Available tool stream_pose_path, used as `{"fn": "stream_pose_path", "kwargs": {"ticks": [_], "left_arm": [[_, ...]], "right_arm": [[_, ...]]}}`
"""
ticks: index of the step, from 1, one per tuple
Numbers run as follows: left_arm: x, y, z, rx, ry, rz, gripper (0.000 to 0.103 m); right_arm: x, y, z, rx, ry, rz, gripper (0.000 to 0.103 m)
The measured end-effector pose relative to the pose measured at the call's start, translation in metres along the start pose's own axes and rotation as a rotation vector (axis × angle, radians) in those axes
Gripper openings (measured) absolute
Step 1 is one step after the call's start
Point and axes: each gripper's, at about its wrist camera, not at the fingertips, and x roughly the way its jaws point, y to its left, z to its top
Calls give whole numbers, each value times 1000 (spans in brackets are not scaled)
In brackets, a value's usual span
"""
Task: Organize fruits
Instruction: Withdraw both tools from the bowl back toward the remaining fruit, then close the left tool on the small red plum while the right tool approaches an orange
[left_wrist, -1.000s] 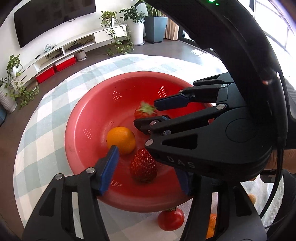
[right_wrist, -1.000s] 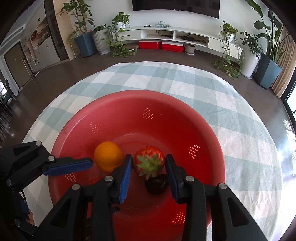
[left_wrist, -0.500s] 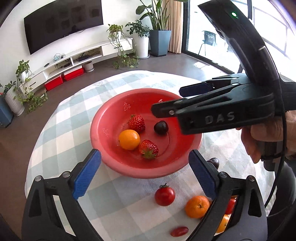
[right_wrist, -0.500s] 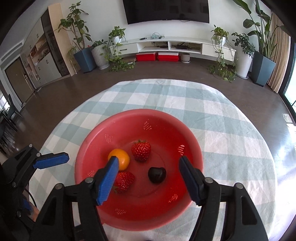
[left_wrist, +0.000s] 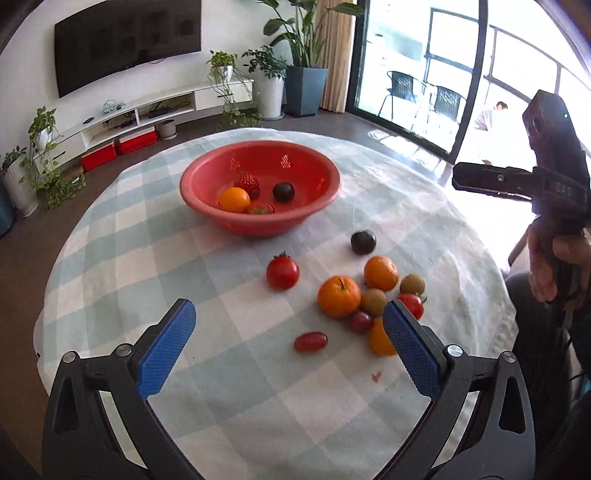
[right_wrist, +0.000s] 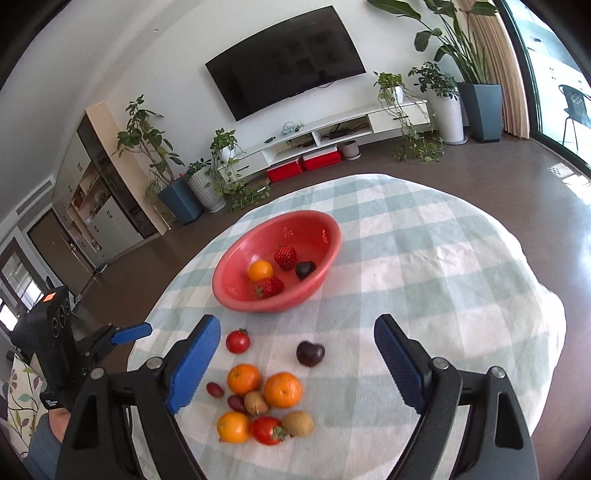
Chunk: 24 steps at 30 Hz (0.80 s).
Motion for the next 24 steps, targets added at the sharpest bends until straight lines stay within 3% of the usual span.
{"fn": "stream_pose_path", "kwargs": {"ticks": [4, 8, 16, 24], "left_arm": [[3, -27, -19, 175, 54, -13, 103], [19, -34, -21, 278, 108, -40, 103], [50, -30, -15, 369, 210, -105, 101], [73, -39, -7, 443, 263, -153, 77]], "right_arm": [[-14, -5, -40, 58, 3, 13, 87], [-13, -1, -64, 41, 35, 22, 85], [-13, 3, -76, 17, 35, 45, 81], [-6, 13, -83, -39, 65, 35, 78]]}}
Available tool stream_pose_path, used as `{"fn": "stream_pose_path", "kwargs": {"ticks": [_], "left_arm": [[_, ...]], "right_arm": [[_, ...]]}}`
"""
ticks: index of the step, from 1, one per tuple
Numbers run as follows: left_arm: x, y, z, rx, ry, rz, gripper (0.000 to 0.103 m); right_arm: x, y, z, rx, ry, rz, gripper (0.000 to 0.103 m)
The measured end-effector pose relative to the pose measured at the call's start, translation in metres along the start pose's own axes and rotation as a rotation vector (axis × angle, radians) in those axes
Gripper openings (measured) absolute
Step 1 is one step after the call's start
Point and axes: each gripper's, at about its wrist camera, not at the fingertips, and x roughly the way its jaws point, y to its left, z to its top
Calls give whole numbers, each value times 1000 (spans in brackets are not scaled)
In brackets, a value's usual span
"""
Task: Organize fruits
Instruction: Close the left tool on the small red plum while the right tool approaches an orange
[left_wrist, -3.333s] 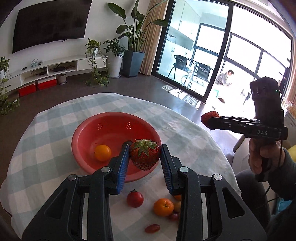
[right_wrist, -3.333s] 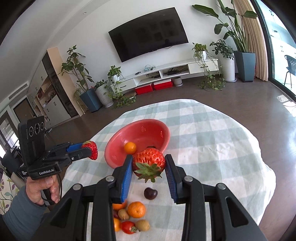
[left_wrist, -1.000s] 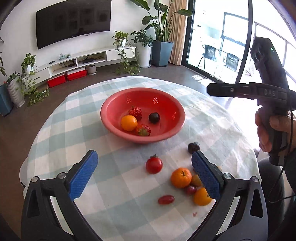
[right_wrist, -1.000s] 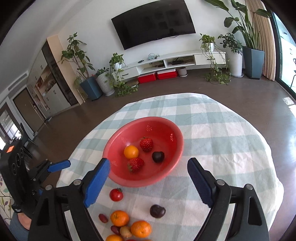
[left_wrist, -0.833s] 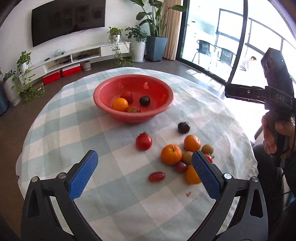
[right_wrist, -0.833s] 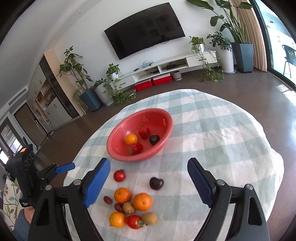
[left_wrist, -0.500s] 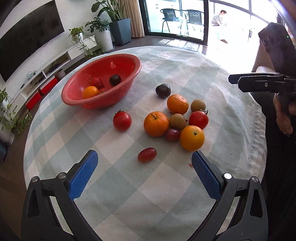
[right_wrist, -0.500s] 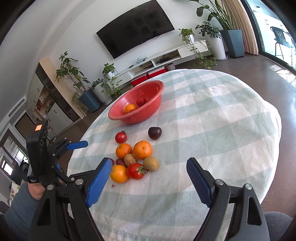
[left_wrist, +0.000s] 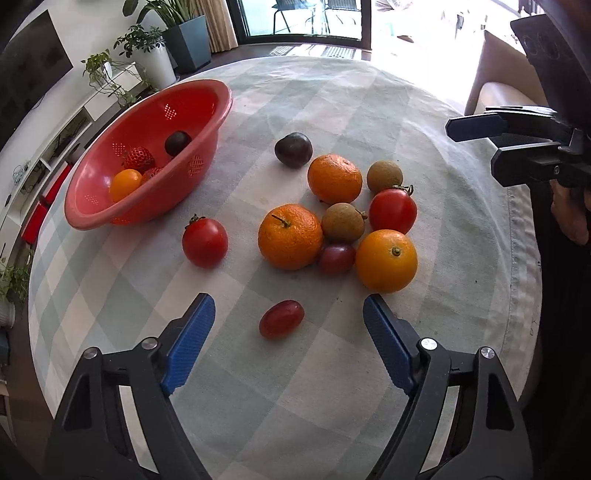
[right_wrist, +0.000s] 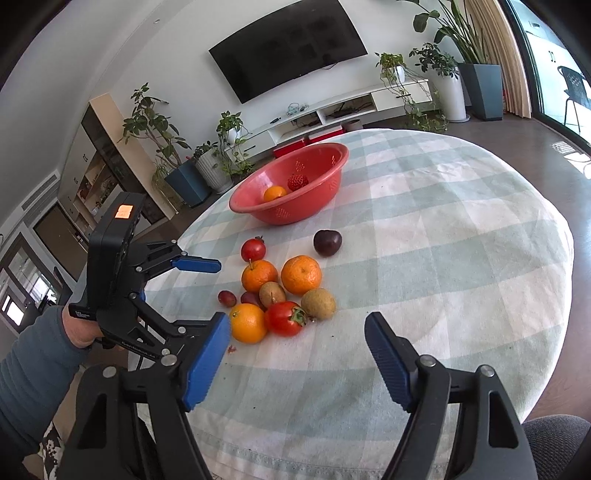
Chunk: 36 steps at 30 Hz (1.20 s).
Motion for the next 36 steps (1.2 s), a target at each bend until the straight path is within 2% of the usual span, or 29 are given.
{"fn": "stream_pose_path", "kwargs": {"ticks": [1, 3, 6, 8, 20, 26, 36], "left_arm": [[2, 1, 0, 2, 5, -14, 74], [7, 2, 1, 6, 16, -34, 59], [10, 4, 3, 11, 17, -65, 47], [11, 5, 5, 16, 17, -70, 43], [11, 17, -2, 1, 44, -81, 42], [10, 11, -1, 36, 47, -108, 25], [5, 10, -7, -6, 25, -84, 21]], "right_arm": [[0, 0, -1, -1, 2, 0, 77], [1, 0, -1, 0, 5, 4, 77], [2, -1, -1, 3, 12, 4, 77], [3, 0, -2, 1, 17, 5, 77], [5, 3, -4, -12, 40, 6, 74], [6, 4, -5, -13, 50, 3, 73], [15, 25, -7, -55, 87, 28, 65]]}}
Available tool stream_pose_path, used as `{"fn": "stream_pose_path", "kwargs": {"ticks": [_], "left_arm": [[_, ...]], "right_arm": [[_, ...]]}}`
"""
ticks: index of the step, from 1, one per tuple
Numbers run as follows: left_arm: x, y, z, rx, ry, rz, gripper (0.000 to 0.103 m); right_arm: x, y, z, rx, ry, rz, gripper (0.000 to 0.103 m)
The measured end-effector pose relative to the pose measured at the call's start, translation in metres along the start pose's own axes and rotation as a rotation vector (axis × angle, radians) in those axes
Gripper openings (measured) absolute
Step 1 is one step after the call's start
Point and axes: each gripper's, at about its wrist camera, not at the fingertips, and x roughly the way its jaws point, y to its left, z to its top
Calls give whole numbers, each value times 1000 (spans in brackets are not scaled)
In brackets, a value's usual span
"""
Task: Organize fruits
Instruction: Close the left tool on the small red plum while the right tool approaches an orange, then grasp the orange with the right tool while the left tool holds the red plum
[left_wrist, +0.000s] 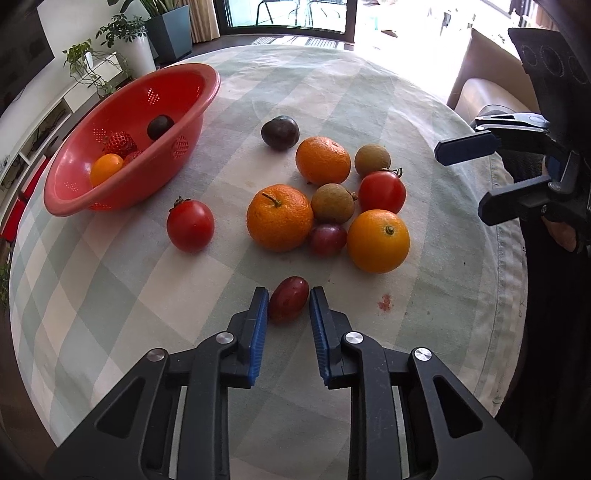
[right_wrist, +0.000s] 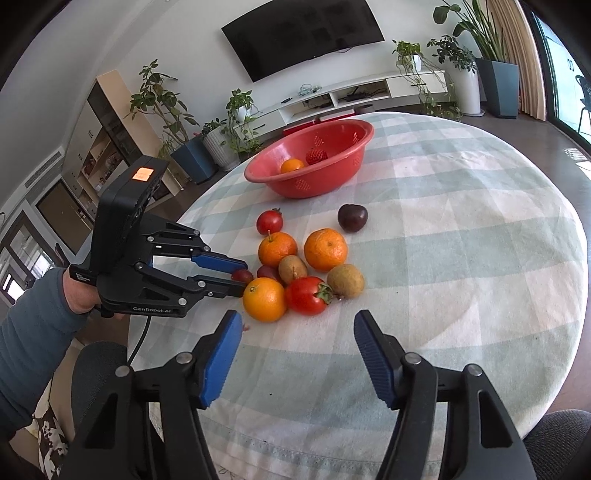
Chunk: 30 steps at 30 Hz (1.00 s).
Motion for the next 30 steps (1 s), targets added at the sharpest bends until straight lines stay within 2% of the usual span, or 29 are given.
{"fn": "stream_pose_path", "kwargs": {"ticks": [5, 11, 15, 19, 24, 30], "left_arm": [[-8, 5, -11, -76, -41, 22, 21], [-10, 15, -22, -149, -83, 38, 21], [-22, 17, -22, -142, -148, -23, 21], [-12, 12, -15, -88, -94, 8, 22], [-9, 11, -7, -52, -78, -5, 23], [-6, 5, -5, 15, -30, 7, 24]], "right_arm": [[13, 24, 2, -65, 25, 17, 63], [26, 42, 10, -147, 35, -24, 61], [26, 44, 8, -153, 43, -32, 61], [30, 41, 7, -151, 58, -52, 61], [35, 44, 9, -190, 71, -57, 56], [46, 49, 16, -242, 91, -81, 55]]}}
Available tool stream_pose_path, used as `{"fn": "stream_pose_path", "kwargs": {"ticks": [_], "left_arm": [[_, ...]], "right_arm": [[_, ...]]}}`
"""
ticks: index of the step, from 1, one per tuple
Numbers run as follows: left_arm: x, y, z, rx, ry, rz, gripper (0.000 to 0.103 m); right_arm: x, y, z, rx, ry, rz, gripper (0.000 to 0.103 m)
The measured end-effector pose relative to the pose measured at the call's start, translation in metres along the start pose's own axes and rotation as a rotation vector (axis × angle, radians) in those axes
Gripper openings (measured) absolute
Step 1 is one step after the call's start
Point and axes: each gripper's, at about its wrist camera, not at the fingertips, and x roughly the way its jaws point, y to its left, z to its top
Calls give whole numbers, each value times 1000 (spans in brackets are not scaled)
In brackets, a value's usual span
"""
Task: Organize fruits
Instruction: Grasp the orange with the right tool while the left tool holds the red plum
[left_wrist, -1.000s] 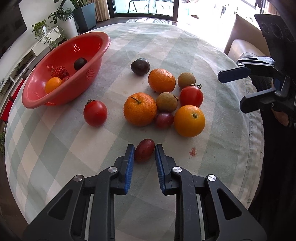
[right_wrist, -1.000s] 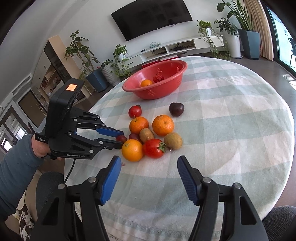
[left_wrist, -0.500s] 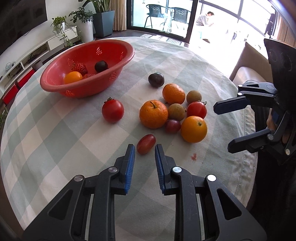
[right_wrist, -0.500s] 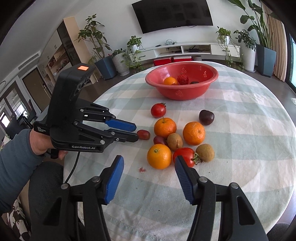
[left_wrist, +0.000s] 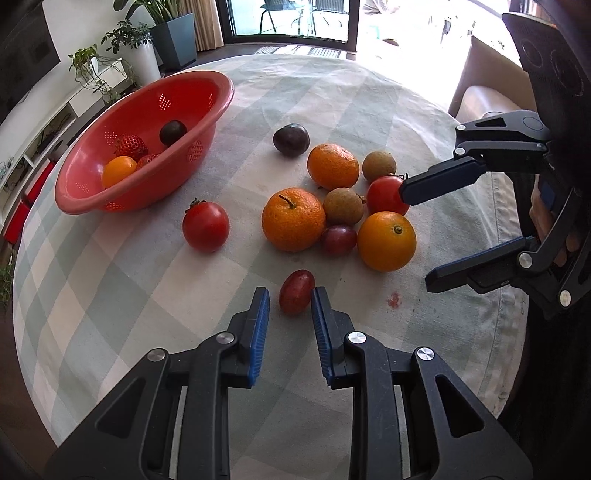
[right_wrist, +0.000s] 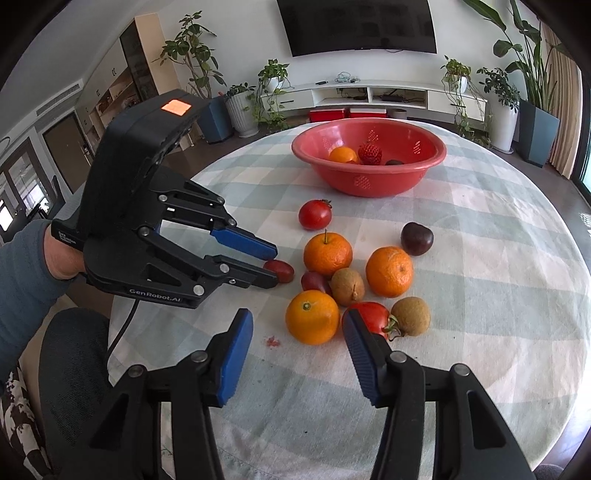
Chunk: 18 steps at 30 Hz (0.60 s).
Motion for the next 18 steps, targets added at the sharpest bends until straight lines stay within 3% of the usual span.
{"fn": "stream_pose_path", "kwargs": {"ticks": [11, 18], "left_arm": [[4, -9, 1, 62, 20, 26, 23], [4, -9, 0, 51, 28, 19, 21]], "right_arm": [[24, 20, 11, -290, 101, -117, 37], [22, 27, 6, -368, 125, -133, 38]]}}
